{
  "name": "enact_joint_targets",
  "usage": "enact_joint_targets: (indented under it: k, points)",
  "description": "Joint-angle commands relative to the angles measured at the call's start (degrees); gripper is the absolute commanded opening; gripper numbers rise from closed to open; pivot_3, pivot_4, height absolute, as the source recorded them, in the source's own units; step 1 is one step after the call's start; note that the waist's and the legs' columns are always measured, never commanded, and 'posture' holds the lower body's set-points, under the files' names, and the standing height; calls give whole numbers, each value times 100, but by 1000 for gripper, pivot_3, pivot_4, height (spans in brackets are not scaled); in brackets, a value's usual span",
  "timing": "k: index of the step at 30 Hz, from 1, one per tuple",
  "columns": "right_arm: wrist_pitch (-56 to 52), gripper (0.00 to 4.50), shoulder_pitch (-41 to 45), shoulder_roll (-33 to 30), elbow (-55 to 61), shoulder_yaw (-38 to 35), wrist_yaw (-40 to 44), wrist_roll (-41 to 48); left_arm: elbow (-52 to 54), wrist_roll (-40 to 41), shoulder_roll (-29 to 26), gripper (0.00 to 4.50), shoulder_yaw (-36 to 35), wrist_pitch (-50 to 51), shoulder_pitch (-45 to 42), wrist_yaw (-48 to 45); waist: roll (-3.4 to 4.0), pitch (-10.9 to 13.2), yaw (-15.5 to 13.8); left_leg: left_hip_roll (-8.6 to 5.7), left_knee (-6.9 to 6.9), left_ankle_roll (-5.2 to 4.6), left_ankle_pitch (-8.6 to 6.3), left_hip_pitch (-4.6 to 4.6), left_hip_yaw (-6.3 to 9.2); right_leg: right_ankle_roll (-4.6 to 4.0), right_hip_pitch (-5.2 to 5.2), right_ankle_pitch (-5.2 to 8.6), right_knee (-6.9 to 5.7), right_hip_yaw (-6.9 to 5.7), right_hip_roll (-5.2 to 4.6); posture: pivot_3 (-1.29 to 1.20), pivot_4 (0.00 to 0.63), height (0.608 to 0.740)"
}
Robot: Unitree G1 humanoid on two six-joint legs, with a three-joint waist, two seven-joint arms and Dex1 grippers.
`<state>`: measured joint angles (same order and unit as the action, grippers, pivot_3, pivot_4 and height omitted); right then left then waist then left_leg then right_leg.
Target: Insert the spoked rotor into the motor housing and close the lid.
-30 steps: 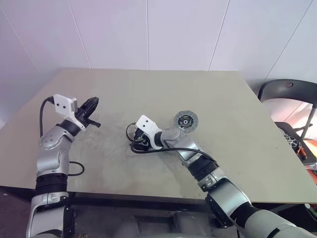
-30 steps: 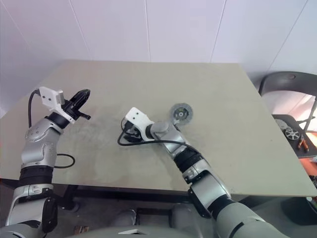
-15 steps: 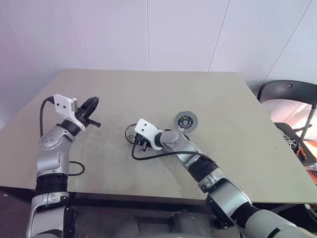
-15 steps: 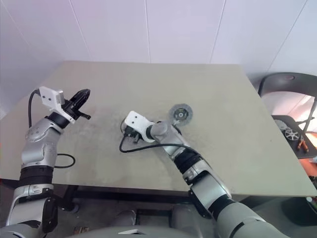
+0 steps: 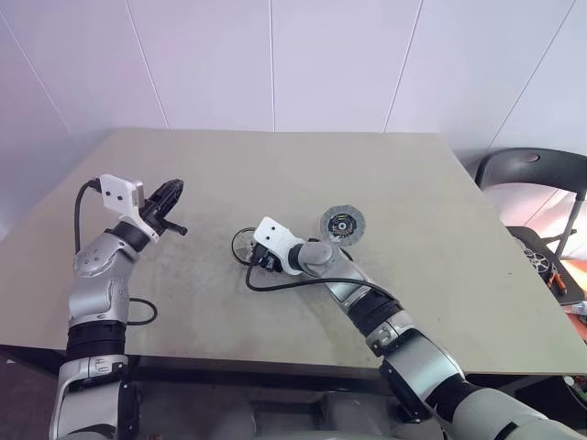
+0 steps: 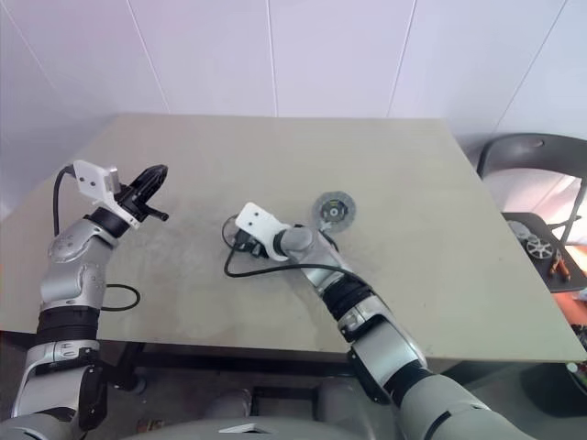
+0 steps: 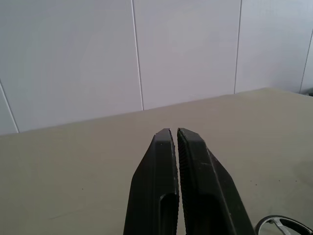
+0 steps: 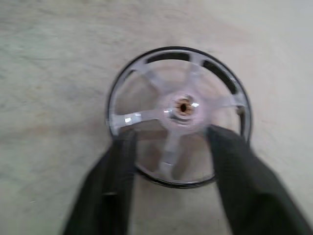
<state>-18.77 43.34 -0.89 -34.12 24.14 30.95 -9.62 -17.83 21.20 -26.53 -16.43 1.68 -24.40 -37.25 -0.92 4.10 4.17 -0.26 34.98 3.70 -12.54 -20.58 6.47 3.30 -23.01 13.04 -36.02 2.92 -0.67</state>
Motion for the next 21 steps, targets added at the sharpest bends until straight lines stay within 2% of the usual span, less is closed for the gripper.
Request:
enact_joint_targets:
  k: [1,3,7,10,17,21]
  points:
    - [-35,3806,94,-10,-113,47,12,-148,218,34,-10,240,20,-84,-89,-21,0,0,-1,0,-1,0,0,0,0,0,-1,0,0,0,0,0,0,740]
    - [-50,4463,84,-21,-148,102,51,-210,210,32,-4,240,26,-81,-106,-28,0,0,-1,0,-3,0,0,-1,0,0,-2,0,1,0,0,0,0,740]
    - [-52,4463,-1,-41,-166,233,182,-310,218,37,-3,240,42,-76,-121,-27,0,0,9,0,-5,0,0,2,0,0,-1,0,0,0,0,0,0,740]
    - [-66,3845,-68,-33,-103,274,326,-295,216,44,-5,240,53,-77,-129,-29,0,0,6,0,-4,0,0,5,0,0,0,0,-1,0,1,0,0,740]
    - [-49,1398,-75,-16,-59,213,332,-325,198,51,-15,240,77,-86,-144,-27,1,1,-15,0,-1,0,0,4,0,0,1,1,1,0,0,0,0,740]
    - [-71,1398,-18,18,-38,-38,296,-148,201,53,-14,240,80,-76,-141,-26,1,1,-11,-1,3,1,0,-1,1,0,1,1,3,0,-2,0,0,740]
